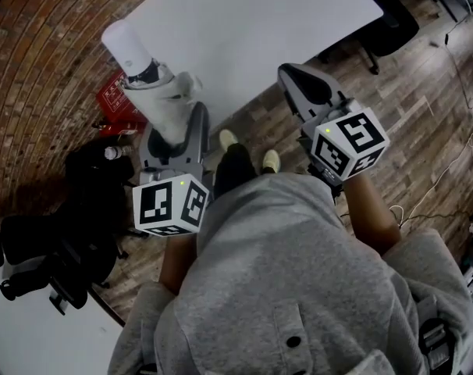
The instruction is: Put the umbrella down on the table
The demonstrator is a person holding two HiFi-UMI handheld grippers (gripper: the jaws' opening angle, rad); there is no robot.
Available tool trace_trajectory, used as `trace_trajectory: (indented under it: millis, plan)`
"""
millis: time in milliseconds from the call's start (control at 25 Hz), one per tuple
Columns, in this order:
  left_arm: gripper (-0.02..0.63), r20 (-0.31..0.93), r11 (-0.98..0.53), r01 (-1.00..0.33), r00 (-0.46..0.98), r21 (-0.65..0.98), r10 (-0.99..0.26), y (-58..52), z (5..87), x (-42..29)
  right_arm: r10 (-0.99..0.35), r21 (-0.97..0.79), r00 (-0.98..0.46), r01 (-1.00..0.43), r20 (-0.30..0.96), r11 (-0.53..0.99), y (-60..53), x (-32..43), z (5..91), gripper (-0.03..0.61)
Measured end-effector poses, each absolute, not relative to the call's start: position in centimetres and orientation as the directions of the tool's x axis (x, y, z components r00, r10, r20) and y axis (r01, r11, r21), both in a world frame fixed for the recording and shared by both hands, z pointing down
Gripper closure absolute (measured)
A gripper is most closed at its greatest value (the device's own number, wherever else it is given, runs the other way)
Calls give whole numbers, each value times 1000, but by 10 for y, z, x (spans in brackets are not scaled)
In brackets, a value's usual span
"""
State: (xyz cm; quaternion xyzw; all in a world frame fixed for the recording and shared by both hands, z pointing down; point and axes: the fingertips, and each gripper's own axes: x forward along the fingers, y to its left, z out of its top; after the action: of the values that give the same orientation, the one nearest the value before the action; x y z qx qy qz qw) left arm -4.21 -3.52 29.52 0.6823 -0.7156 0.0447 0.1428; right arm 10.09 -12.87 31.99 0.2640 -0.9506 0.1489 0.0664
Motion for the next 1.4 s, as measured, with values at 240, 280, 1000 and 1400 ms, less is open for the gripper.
trace_trajectory:
  millis: [240,280,1000,1400]
  plan:
    - [347,274,57,-988,-16,142,-962,-50,302,-62,-491,-243,-845,-532,210,811,-143,81,320,546]
    - [347,274,55,-988,-14,143,-962,-53,303,-66,-492,-241,-844,-534,212,811,-146,77,321,546]
    - [347,294,18,-986,33,168,-955,-117,309,-123,-526,-230,-815,-576,244,785,-204,22,316,546]
    - [347,301,-4,-981,63,194,-951,-136,318,-144,-537,-208,-802,-590,261,780,-217,1,315,546]
